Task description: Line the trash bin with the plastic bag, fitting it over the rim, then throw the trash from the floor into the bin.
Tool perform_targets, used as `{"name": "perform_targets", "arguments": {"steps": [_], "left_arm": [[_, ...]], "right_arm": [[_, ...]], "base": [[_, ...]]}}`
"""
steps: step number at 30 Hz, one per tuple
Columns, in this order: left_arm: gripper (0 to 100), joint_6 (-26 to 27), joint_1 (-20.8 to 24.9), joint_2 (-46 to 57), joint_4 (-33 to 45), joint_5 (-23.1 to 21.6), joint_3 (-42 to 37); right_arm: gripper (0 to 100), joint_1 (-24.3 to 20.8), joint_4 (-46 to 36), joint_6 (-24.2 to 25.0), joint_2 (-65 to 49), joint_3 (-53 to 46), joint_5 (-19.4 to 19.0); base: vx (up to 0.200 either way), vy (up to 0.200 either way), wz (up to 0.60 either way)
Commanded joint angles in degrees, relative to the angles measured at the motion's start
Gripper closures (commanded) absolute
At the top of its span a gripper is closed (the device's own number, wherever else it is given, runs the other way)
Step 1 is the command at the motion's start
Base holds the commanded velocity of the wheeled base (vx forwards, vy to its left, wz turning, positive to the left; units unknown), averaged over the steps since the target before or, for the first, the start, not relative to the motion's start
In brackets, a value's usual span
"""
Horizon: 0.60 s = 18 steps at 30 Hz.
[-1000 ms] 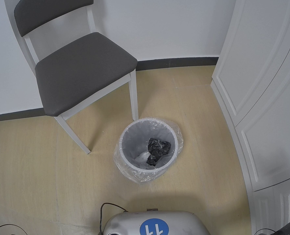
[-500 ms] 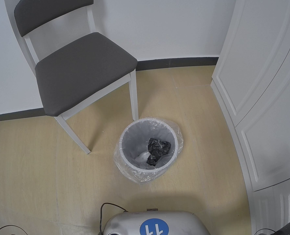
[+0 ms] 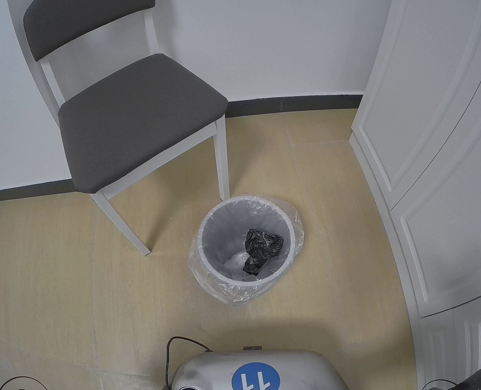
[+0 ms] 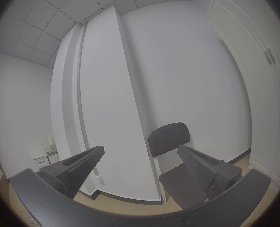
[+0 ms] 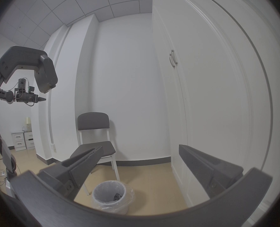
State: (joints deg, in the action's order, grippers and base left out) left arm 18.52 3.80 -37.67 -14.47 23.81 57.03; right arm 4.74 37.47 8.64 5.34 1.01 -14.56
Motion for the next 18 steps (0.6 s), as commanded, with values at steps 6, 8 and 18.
{"name": "perform_targets", "arguments": {"steps": [6,8,18], "left_arm": [[0,-0.1,-1.5,20.1,6.2,-0.1,-9.2],[0,-0.6,-1.4,23.6,8.8,-0.2,-9.5],[0,-2.6,-2.1,34.0,16.9,0.0,-8.2]], "right_arm": [[0,0.0,0.1,0.0,0.2,-1.0,0.4],[0,0.0,0.0,0.3,0.2,-1.0,0.9],[0,0.0,-0.2,-0.1,0.2,-1.0,2.3]], "base": [[0.000,0.000,0.00],[0.000,0.000,0.00],[0.000,0.000,0.00]]}}
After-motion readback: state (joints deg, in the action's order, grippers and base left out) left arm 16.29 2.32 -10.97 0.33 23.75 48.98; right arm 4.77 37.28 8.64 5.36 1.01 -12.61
